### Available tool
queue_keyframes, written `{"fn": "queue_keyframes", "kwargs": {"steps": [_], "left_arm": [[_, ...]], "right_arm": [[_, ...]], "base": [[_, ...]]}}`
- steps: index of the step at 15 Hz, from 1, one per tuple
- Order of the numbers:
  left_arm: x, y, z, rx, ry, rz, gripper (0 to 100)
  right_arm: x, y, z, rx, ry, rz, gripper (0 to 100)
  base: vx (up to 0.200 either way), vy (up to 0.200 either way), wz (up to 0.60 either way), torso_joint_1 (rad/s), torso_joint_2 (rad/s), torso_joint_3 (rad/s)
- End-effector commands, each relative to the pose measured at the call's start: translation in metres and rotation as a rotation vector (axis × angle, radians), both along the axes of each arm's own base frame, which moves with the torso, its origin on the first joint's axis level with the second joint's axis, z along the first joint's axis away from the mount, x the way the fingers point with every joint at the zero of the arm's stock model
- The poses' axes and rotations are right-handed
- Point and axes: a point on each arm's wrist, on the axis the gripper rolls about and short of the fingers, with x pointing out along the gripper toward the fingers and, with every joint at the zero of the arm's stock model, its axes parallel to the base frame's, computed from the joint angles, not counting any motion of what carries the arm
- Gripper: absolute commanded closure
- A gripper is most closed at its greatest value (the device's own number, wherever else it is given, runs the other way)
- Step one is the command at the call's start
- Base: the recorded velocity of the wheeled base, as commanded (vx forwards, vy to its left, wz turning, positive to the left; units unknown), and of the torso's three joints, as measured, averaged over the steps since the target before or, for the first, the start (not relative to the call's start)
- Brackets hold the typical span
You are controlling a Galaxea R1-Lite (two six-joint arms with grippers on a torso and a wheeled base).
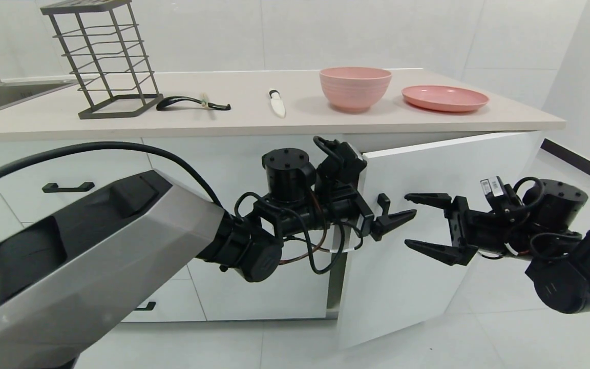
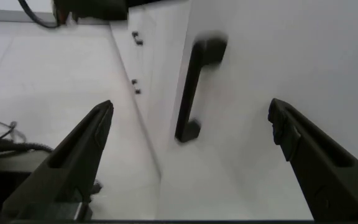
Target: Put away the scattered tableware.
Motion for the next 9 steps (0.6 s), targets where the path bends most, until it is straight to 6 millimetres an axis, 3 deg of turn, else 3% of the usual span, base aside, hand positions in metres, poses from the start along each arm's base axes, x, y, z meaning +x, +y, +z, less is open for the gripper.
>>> {"fn": "queue_keyframes", "kwargs": {"steps": [1,5,8,9], "left_arm": [[0.000,0.000,0.000,-0.003,0.006,0.007,0],[0.002,0.001,0.000,-0.008,0.020,0.069,0],[0.003,0.003,-0.002,-0.008,0.045,0.117,0],[0.002,0.003,-0.009,0.007,0.060,0.132,0]], "right_arm": [[-0.002,-0.001,-0.008,-0.004,0.040,-0.006,0],[-0.026,-0.003,-0.011,-0.010,0.099,-0.008,0],[-0.071,-0.004,0.011,-0.020,0.081,-0.026,0],[-0.101,-0.006,0.022,-0.033,0.062,-0.091,0]], "base": [[0.000,0.000,0.00,0.000,0.00,0.000],[0.000,0.000,0.00,0.000,0.00,0.000],[0.000,0.000,0.00,0.000,0.00,0.000],[0.000,0.000,0.00,0.000,0.00,0.000]]}}
